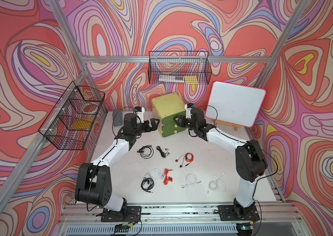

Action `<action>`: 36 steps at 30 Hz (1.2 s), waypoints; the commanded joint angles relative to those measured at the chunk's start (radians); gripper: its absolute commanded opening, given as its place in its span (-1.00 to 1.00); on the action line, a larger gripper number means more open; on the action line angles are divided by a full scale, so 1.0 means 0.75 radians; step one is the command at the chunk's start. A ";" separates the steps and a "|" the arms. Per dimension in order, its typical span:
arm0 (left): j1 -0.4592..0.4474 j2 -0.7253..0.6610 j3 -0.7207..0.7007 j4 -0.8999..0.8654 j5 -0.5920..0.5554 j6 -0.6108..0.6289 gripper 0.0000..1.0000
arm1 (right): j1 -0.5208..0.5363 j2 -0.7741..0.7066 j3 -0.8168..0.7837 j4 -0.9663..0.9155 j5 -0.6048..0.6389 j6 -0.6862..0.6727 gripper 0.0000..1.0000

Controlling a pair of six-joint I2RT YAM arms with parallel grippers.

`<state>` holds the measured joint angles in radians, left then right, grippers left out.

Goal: Place the wired earphones into the drawer by color
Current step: Open the drawer in the storage box.

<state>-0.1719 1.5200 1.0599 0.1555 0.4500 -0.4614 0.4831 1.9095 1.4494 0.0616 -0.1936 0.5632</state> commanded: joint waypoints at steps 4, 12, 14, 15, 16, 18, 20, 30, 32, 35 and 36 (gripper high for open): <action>-0.008 0.058 0.068 0.002 0.018 0.037 0.98 | 0.009 0.050 0.050 -0.004 0.046 -0.002 -0.29; -0.008 0.105 0.101 -0.007 0.039 0.031 0.98 | 0.009 0.084 0.090 -0.019 0.045 -0.004 -0.38; -0.008 0.107 0.104 -0.011 0.041 0.028 0.98 | 0.009 0.086 0.096 -0.024 0.047 -0.009 -0.41; -0.008 0.107 0.104 -0.011 0.041 0.028 0.98 | 0.008 0.086 0.100 -0.029 0.052 -0.014 -0.43; -0.008 0.107 0.105 -0.011 0.036 0.029 0.98 | 0.008 0.084 0.104 -0.032 0.054 -0.018 -0.44; -0.008 0.107 0.109 -0.016 0.023 0.030 0.98 | 0.008 0.086 0.110 -0.040 0.058 -0.030 -0.48; -0.008 0.113 0.116 -0.022 0.012 0.032 0.98 | 0.009 0.090 0.122 -0.053 0.060 -0.037 -0.50; -0.008 0.162 0.155 -0.009 0.015 0.018 0.98 | 0.008 0.107 0.143 -0.072 0.059 -0.052 -0.53; -0.008 0.172 0.169 -0.011 0.019 0.018 0.98 | 0.009 0.105 0.145 -0.074 0.057 -0.052 -0.53; -0.008 0.186 0.180 -0.009 0.025 0.012 0.98 | 0.008 0.092 0.129 -0.077 0.049 -0.045 -0.54; -0.008 0.188 0.180 -0.009 0.024 0.012 0.98 | 0.008 0.082 0.117 -0.076 0.046 -0.042 -0.54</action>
<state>-0.1719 1.6497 1.1687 0.1486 0.4648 -0.4534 0.4858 1.9678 1.5333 0.0029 -0.1680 0.5396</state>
